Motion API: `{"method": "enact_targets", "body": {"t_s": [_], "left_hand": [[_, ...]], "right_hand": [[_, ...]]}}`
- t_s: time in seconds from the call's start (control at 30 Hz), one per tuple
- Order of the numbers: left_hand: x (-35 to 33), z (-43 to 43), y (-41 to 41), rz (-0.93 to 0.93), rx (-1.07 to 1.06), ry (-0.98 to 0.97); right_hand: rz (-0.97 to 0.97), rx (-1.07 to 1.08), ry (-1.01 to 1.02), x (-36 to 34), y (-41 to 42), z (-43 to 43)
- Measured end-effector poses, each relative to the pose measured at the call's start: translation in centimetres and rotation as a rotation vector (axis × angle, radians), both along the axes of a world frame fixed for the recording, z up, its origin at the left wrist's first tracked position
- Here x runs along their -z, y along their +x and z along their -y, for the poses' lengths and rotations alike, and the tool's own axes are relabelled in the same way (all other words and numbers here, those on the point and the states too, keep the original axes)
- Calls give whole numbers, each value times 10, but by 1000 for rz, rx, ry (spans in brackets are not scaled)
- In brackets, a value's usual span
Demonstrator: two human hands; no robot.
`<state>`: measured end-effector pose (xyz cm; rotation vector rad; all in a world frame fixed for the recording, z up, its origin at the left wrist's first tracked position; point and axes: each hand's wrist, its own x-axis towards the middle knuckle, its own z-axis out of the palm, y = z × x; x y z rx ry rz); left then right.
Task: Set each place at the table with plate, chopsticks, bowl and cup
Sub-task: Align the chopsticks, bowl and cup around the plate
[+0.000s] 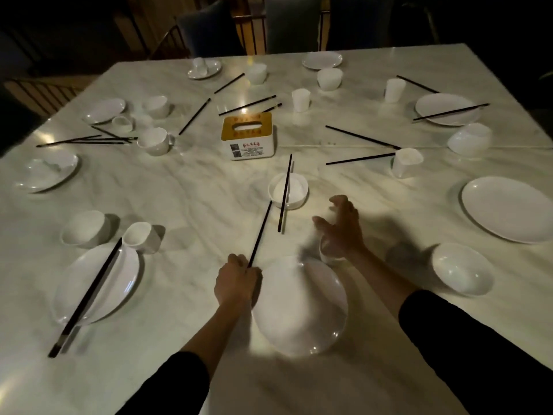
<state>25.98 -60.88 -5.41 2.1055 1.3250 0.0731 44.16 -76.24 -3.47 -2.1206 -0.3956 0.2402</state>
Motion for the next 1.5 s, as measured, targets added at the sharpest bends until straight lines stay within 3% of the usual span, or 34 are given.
{"method": "enact_targets", "body": {"t_s": [0.23, 0.43, 0.57, 0.87, 1.03, 1.2, 1.33, 1.5], "left_hand": [[10, -40, 59, -148, 338, 68], [22, -56, 87, -120, 352, 167], [21, -69, 97, -132, 354, 96], [-14, -78, 80, -8, 228, -172], [-40, -53, 55, 120, 261, -164], [-51, -1, 25, 148, 300, -429], [-39, 34, 1, 173, 281, -619], [-18, 62, -22, 185, 210, -706]], "right_hand": [[-34, 61, -137, -13, 38, -108], [-155, 101, -314, 1, 74, -154], [-158, 87, -421, 5, 84, -158], [-375, 91, -2, -27, 59, -99], [-442, -18, 13, -39, 8, -53], [-569, -176, -96, -22, -57, -14], [-579, -133, 5, -2, -106, 9], [-550, -24, -6, 14, -131, 22]]}}
